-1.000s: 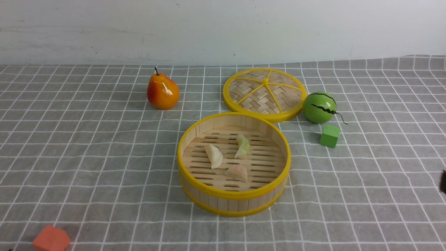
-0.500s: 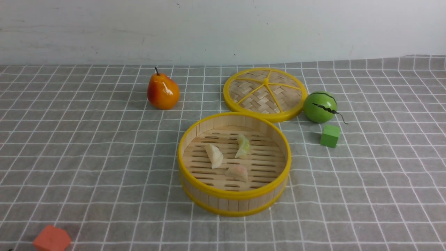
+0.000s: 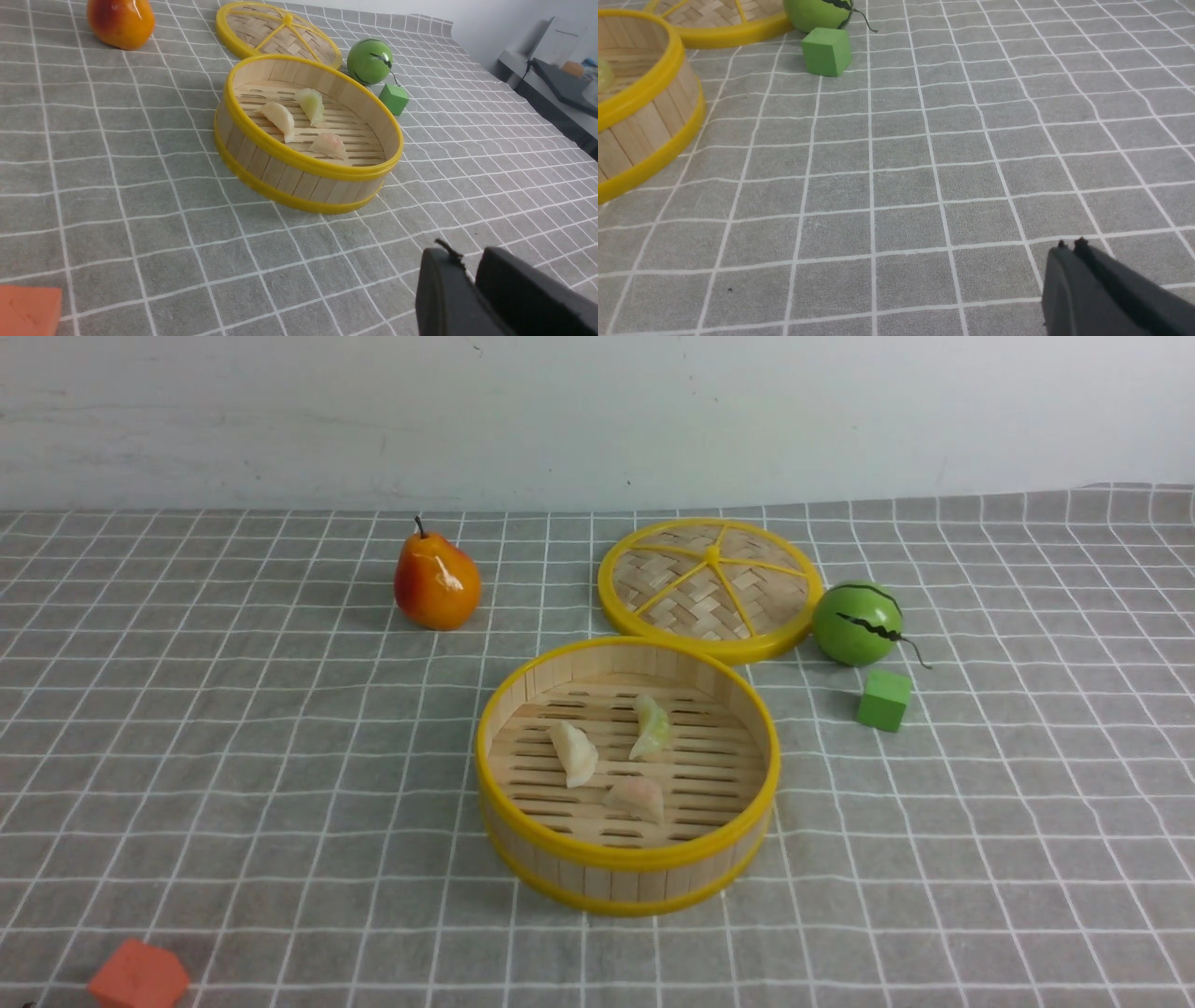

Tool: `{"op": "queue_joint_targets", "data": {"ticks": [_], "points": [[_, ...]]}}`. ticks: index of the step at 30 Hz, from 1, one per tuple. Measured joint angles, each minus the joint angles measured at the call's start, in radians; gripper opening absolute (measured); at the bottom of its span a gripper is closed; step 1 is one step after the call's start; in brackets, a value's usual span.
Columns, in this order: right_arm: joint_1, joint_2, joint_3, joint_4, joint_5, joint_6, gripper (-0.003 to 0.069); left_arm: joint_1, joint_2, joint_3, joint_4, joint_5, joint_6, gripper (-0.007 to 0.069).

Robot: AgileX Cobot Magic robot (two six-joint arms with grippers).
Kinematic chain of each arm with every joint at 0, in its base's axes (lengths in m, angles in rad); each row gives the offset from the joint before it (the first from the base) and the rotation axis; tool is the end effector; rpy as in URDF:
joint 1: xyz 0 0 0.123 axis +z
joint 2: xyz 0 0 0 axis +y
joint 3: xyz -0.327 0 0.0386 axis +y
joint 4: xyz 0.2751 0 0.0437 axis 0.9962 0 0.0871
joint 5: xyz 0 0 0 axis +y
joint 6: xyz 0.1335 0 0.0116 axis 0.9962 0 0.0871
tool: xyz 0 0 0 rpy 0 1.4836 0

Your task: Put the dumplings into the steamer on the table with the grey tablecloth.

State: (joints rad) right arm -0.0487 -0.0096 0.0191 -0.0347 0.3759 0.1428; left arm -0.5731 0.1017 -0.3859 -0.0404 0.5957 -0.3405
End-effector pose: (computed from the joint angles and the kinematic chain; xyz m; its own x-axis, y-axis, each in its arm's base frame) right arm 0.0760 -0.0054 0.1601 -0.2848 0.1243 -0.9505 0.0928 0.9905 0.1017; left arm 0.0496 -0.0356 0.2839 -0.3785 -0.1904 -0.9058 0.4538 0.8148 -0.3609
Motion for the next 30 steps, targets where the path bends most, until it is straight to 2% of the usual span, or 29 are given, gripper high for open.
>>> {"op": "queue_joint_targets", "data": {"ticks": [21, 25, 28, 30], "points": [[0.000, 0.000, 0.000, 0.000, 0.000, 0.000, -0.0007, 0.000, 0.000, 0.012, 0.009, -0.014, 0.000, 0.0129], [0.000, 0.000, 0.000, 0.000, 0.000, 0.000, -0.0003, 0.034, 0.000, 0.064, 0.033, -0.159, 0.000, 0.0105], [0.000, 0.000, 0.000, 0.000, 0.000, 0.000, -0.0001, 0.150, 0.000, 0.147, 0.033, -0.366, 0.000, 0.0004], [0.000, 0.000, 0.000, 0.000, 0.001, 0.000, 0.0000, 0.252, -0.003, 0.202, 0.033, -0.460, 0.000, -0.0014]]}}
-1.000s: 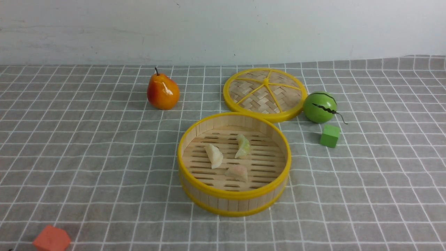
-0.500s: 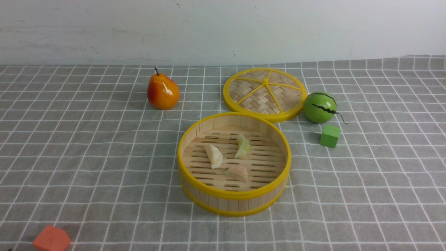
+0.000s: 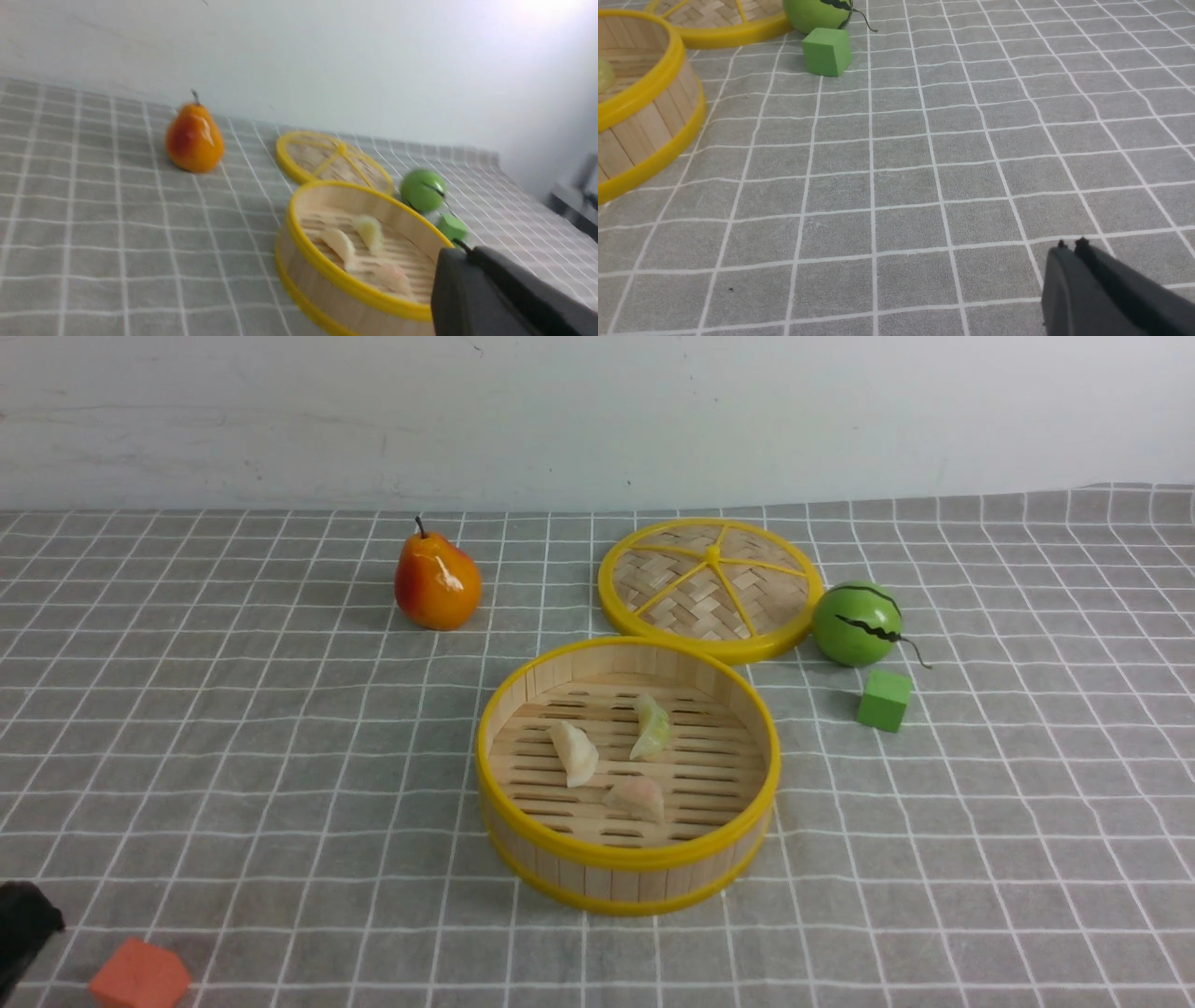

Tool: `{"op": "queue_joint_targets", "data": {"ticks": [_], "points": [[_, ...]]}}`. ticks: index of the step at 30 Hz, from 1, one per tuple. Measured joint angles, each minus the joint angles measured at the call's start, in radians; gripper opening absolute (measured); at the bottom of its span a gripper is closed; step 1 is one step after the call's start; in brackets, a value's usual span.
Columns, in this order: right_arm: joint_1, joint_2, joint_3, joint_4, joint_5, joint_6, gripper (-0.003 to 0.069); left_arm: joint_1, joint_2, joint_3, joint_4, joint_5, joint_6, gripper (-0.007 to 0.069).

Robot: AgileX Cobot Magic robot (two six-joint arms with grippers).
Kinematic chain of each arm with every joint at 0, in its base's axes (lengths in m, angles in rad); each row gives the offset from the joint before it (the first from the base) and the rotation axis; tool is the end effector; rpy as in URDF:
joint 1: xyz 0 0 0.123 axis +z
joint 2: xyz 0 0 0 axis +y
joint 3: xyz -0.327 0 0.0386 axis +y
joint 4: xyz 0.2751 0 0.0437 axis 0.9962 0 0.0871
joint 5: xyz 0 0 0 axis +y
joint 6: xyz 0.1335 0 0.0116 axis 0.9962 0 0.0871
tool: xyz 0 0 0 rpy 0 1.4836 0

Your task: Put the dumplings into the steamer on the table with the grey tablecloth.

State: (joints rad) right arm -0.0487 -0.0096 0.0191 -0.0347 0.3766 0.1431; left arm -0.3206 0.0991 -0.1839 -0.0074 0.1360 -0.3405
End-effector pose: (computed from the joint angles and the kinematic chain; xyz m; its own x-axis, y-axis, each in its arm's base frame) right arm 0.0760 -0.0054 0.1600 -0.2854 0.1246 -0.9503 0.0930 0.9904 0.1020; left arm 0.0785 -0.0262 0.2654 -0.0756 -0.3340 -0.9395 0.3088 0.8880 -0.3406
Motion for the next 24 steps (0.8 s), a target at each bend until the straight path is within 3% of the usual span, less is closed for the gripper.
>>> {"op": "queue_joint_targets", "data": {"ticks": [7, 10, 24], "points": [[0.000, 0.000, 0.000, 0.000, 0.000, 0.001, 0.0001, 0.270, -0.081, 0.118, 0.000, -0.003, 0.002, -0.0014], [0.000, 0.000, 0.000, 0.000, 0.000, 0.001, 0.0001, 0.333, -0.108, 0.166, 0.000, 0.030, 0.031, -0.0014], [0.000, 0.000, 0.000, 0.000, 0.000, 0.001, 0.0006, 0.354, -0.109, 0.213, 0.016, 0.236, 0.116, -0.0014]]}}
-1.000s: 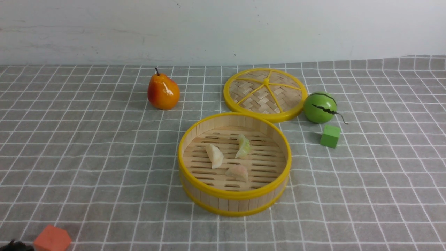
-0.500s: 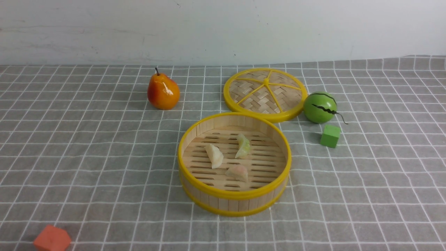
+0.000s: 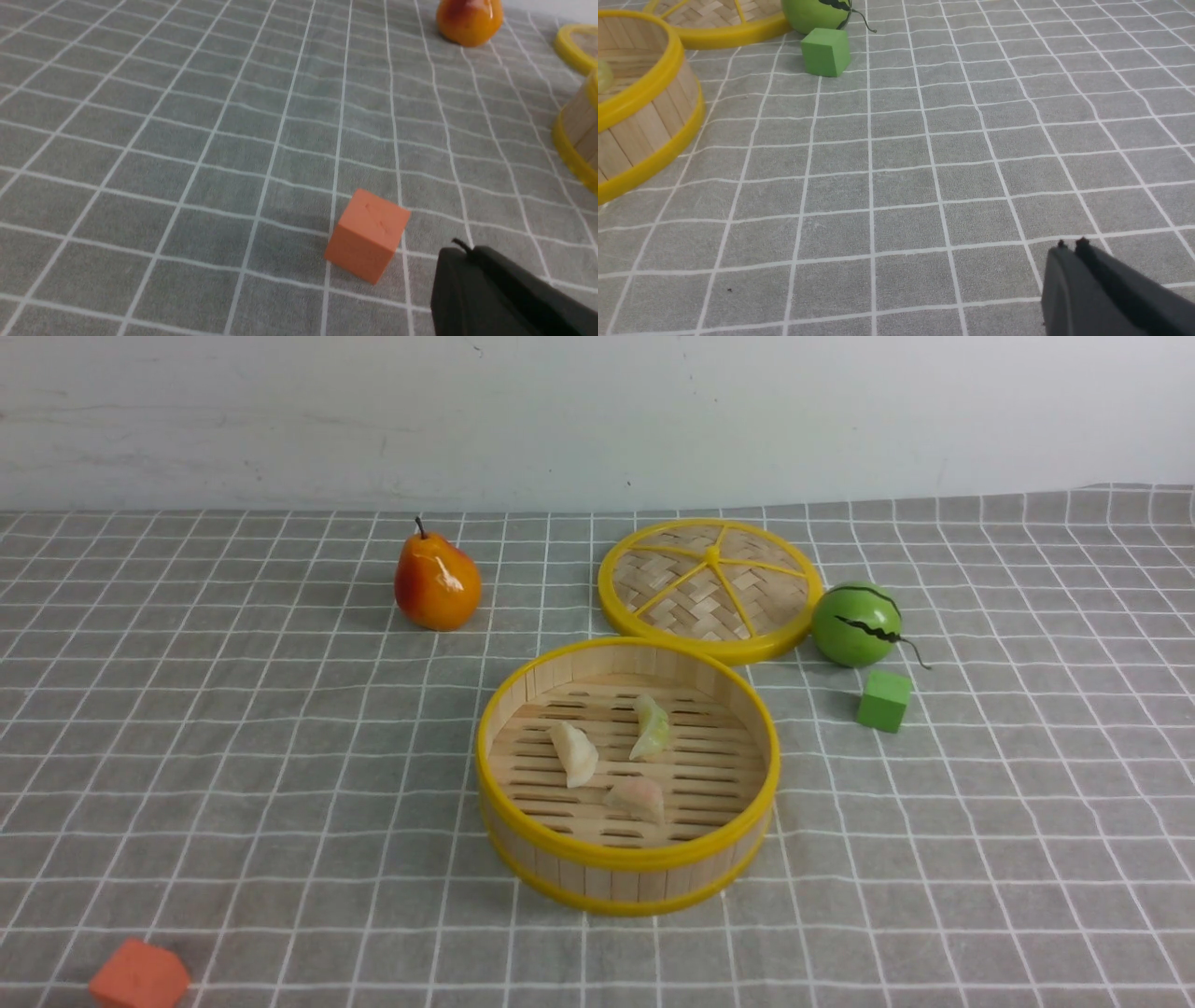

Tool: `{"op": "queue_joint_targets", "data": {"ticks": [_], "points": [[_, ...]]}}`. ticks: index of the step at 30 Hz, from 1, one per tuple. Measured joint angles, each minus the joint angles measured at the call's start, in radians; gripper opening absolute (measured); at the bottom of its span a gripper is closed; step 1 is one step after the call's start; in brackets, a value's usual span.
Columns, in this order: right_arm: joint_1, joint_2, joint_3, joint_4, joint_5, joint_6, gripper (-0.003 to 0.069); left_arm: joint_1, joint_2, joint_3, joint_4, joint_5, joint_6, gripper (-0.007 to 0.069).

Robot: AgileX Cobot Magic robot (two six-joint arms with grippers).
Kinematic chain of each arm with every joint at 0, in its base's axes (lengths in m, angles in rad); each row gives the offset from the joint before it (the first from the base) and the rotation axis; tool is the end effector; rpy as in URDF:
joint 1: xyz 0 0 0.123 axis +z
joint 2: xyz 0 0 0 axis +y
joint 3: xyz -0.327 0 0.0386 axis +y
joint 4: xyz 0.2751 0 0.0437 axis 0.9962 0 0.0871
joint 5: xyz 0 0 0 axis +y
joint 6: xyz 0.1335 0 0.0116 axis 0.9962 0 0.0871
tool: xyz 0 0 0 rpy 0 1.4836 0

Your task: Put the dumplings into the steamer on the table with the grey tablecloth.

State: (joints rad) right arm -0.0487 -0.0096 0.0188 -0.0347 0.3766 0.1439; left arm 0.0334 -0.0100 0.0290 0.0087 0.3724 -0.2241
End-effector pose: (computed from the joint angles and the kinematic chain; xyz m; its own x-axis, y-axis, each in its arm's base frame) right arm 0.0760 -0.0054 0.1602 -0.2850 0.1254 -0.9503 0.0932 0.9903 0.1027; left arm 0.0763 0.0030 0.1566 -0.2846 -0.2239 -0.9321 -0.0997 0.9740 -0.2036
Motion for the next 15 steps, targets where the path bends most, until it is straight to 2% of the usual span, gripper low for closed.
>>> {"op": "queue_joint_targets", "data": {"ticks": [15], "points": [[0.000, 0.000, 0.000, 0.000, 0.000, 0.000, 0.0020, 0.000, 0.000, 0.002, 0.000, 0.012, 0.010, -0.0014]]}}
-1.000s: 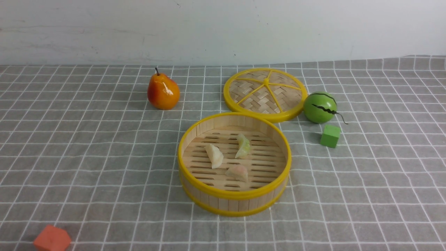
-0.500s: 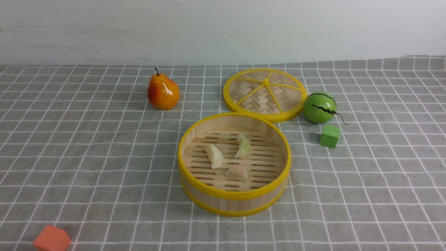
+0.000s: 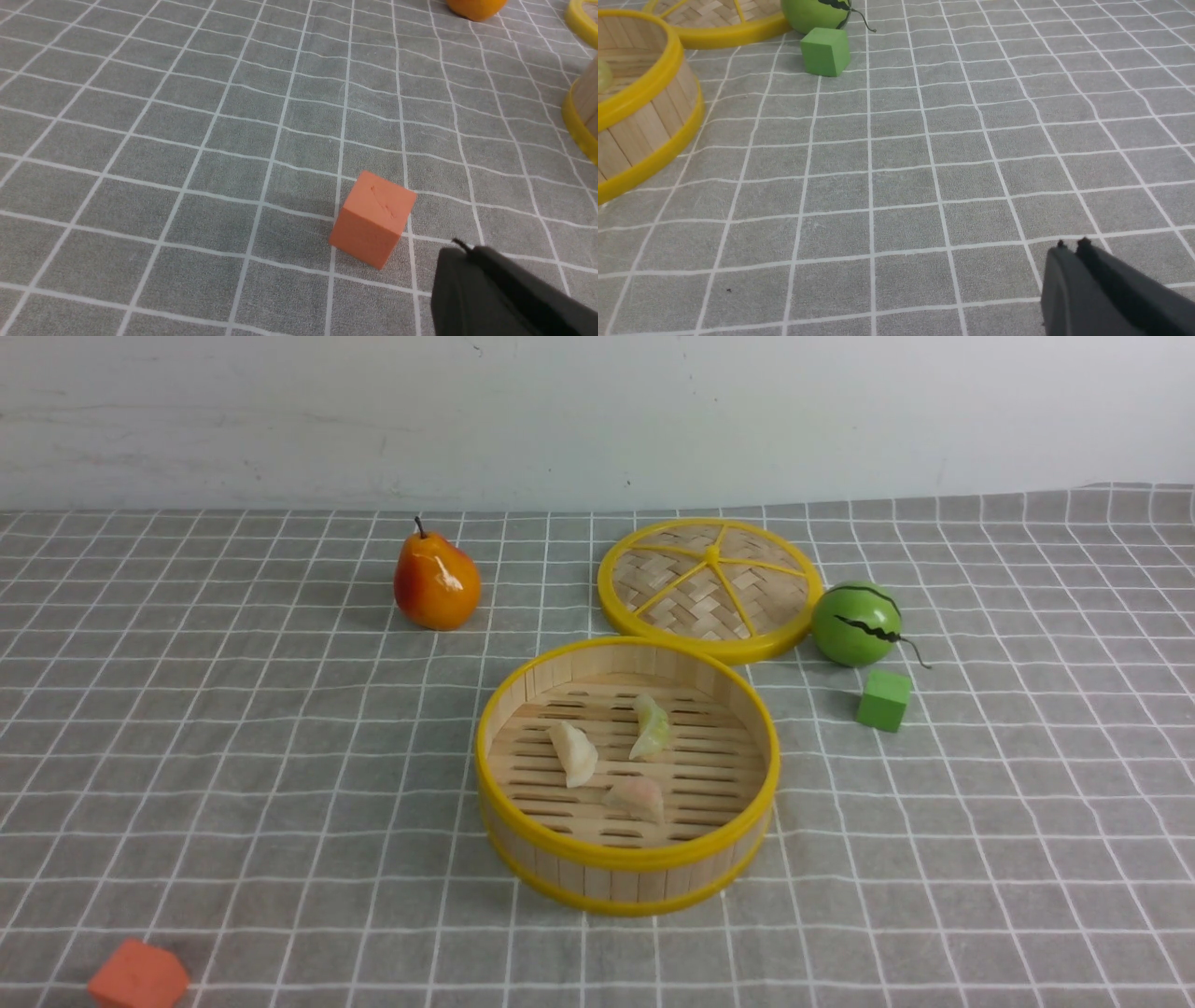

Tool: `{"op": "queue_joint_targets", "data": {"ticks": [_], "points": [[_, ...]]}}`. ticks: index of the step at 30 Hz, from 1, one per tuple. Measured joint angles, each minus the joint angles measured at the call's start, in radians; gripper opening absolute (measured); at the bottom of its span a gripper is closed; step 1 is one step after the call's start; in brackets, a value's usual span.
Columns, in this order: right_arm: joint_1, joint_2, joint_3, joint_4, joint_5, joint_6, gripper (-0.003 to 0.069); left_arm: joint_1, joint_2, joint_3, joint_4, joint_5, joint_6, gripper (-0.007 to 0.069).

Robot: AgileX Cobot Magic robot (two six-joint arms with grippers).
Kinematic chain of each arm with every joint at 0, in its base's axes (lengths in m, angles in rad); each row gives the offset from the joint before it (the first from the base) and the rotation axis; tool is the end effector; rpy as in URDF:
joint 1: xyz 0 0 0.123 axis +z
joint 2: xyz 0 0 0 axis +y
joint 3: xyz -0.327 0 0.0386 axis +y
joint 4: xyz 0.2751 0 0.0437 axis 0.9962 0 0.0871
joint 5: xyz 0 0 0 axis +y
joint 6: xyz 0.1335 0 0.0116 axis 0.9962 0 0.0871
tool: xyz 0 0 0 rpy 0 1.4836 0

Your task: Put the dumplings into the steamer on the table with the grey tablecloth.

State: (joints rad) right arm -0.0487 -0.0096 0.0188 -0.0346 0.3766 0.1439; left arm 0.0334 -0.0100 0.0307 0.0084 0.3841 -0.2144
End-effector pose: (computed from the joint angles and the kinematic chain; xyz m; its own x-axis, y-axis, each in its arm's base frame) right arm 0.0760 -0.0054 0.1602 -0.2850 0.1255 -0.9503 0.0932 0.9903 0.1028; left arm 0.0758 0.0030 0.1544 -0.2980 -0.2152 -0.9300 -0.0996 0.9759 -0.1939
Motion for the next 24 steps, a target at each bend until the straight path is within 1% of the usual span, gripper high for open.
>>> {"op": "queue_joint_targets", "data": {"ticks": [24], "points": [[0.000, 0.000, 0.000, 0.000, 0.000, 0.000, 0.0042, 0.000, 0.000, 0.000, 0.000, 0.000, 0.001, -0.0014]]}}
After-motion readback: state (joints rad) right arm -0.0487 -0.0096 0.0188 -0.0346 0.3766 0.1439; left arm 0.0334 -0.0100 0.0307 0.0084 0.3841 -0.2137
